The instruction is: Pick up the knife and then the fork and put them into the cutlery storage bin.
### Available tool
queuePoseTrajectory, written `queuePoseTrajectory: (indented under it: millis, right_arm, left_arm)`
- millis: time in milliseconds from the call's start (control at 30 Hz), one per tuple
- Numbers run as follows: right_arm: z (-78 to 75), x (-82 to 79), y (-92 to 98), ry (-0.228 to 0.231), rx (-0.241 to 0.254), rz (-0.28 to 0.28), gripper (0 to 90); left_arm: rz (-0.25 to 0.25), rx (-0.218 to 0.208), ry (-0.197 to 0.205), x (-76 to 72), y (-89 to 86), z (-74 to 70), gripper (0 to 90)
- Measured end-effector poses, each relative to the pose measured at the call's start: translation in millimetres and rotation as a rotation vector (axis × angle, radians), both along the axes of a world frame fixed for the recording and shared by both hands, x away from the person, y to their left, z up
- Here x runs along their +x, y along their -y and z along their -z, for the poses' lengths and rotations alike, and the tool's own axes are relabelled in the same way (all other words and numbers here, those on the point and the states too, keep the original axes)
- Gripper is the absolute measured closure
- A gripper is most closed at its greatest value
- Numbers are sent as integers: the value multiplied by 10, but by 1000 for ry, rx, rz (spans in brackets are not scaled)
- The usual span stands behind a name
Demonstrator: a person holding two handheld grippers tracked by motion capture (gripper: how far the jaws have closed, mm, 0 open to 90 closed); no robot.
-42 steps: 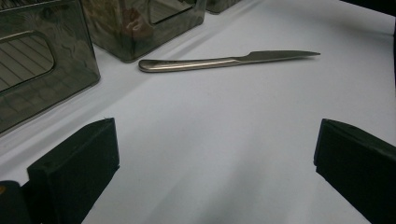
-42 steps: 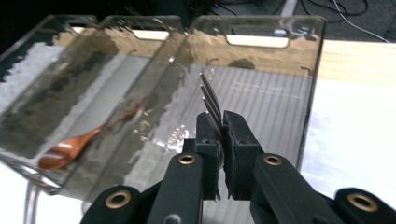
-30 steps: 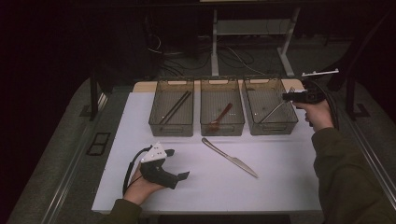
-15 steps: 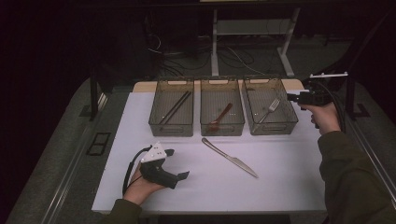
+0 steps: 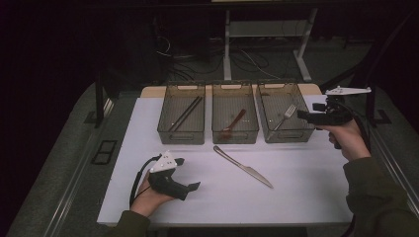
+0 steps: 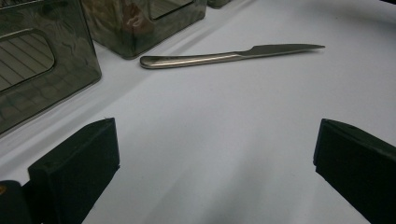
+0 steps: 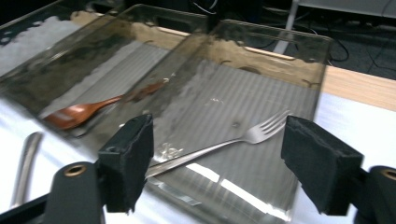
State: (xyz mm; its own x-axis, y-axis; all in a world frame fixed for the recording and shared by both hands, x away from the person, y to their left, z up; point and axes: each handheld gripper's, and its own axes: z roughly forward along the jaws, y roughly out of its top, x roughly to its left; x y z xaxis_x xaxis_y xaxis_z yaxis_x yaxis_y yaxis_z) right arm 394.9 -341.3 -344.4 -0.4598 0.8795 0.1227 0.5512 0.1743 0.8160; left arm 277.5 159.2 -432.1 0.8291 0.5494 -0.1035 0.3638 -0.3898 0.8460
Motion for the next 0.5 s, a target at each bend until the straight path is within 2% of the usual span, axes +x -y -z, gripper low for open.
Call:
queuePoseTrajectory:
  millis: [100, 200, 300, 400, 500]
  right_arm:
    - [-15, -143, -91, 3, 11, -30, 284]
    - [0, -281, -192, 15, 23, -77, 275]
    - [43, -414, -285, 22, 63, -128, 251]
    - [121, -521, -368, 32, 84, -155, 235]
    - [227, -619, -443, 33, 95, -167, 222]
  left_arm:
    - [1, 3, -1, -4, 6, -1, 0]
    - [1, 3, 0, -5, 11, -2, 0]
    - [4, 6, 0, -5, 12, -6, 16]
    - [6, 6, 4, -7, 24, -29, 104]
    - [34, 5, 3, 6, 59, -55, 220]
